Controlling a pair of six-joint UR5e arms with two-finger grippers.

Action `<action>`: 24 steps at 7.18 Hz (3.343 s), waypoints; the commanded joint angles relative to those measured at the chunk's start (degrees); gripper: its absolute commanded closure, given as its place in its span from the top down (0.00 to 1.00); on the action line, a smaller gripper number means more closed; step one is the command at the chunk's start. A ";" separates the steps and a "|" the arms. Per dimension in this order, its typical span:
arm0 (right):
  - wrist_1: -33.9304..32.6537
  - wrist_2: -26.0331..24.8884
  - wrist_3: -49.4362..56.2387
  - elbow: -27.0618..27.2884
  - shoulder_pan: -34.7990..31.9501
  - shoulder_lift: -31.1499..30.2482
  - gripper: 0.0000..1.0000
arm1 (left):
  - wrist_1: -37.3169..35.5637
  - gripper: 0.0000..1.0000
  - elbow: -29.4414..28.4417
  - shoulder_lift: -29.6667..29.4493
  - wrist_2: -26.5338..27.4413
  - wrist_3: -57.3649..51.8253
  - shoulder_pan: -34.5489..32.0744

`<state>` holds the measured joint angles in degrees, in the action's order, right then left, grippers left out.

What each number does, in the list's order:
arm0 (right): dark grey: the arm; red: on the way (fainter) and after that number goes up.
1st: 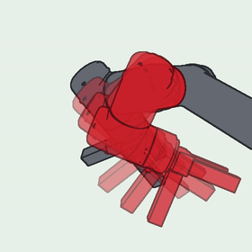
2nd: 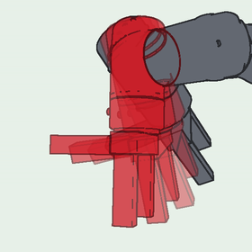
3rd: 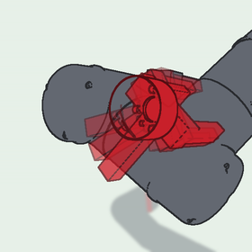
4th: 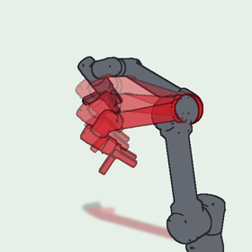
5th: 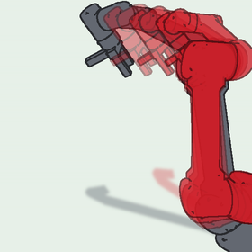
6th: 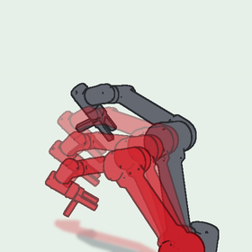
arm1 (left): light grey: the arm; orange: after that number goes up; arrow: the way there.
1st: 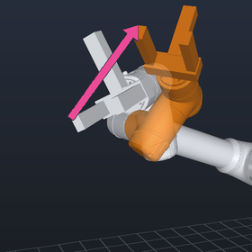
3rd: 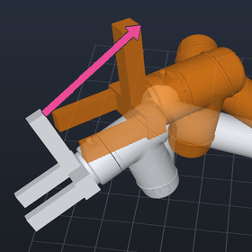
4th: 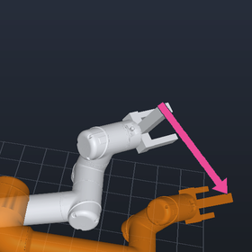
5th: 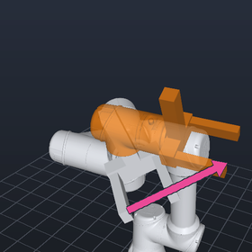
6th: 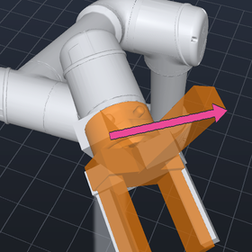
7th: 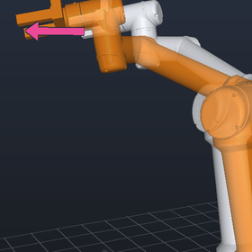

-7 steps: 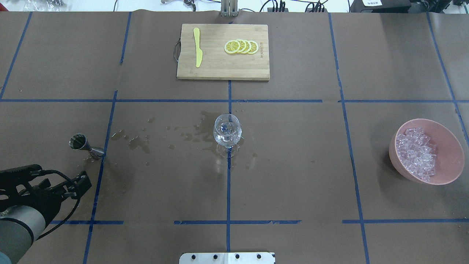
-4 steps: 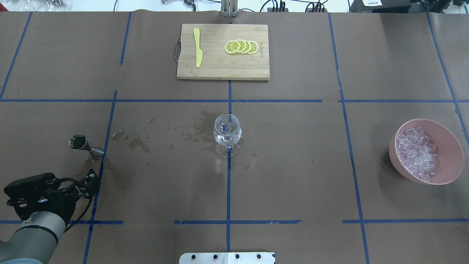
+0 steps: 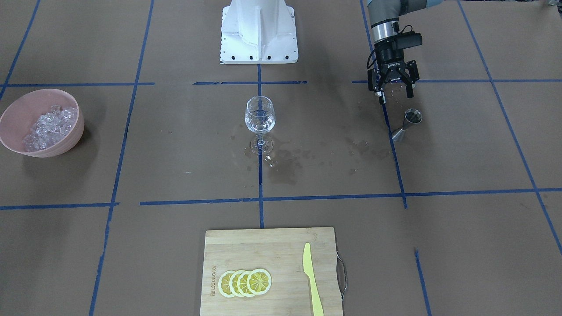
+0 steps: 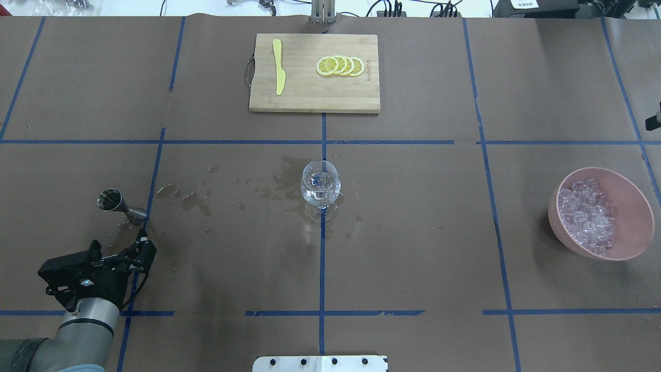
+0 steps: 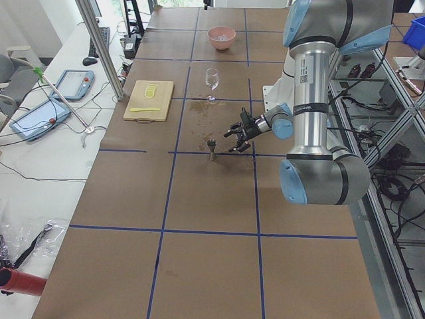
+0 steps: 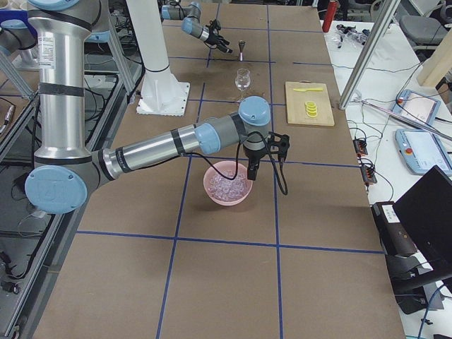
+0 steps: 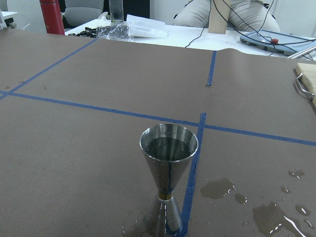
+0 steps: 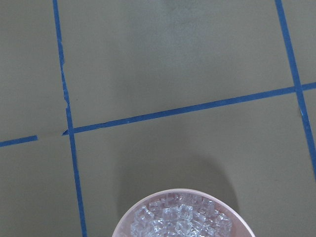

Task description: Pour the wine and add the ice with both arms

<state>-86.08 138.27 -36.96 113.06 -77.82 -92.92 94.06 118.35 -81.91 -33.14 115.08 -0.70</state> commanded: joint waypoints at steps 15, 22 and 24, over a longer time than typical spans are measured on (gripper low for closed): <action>0.03 -3.36 -5.41 1.90 5.05 -0.42 1.00 | -0.19 0.87 -16.91 -11.25 8.97 -0.56 -8.35; -0.05 -3.27 -5.41 2.08 5.05 -0.33 1.00 | -0.37 0.86 -17.97 -10.55 8.36 -0.03 -8.35; -0.05 -3.27 -5.41 1.99 5.05 -0.33 1.00 | -0.37 0.79 -17.89 -10.55 8.36 0.14 -8.35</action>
<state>-86.13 135.00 -42.36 115.08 -72.77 -93.27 93.69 100.44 -92.51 -24.77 115.10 -9.05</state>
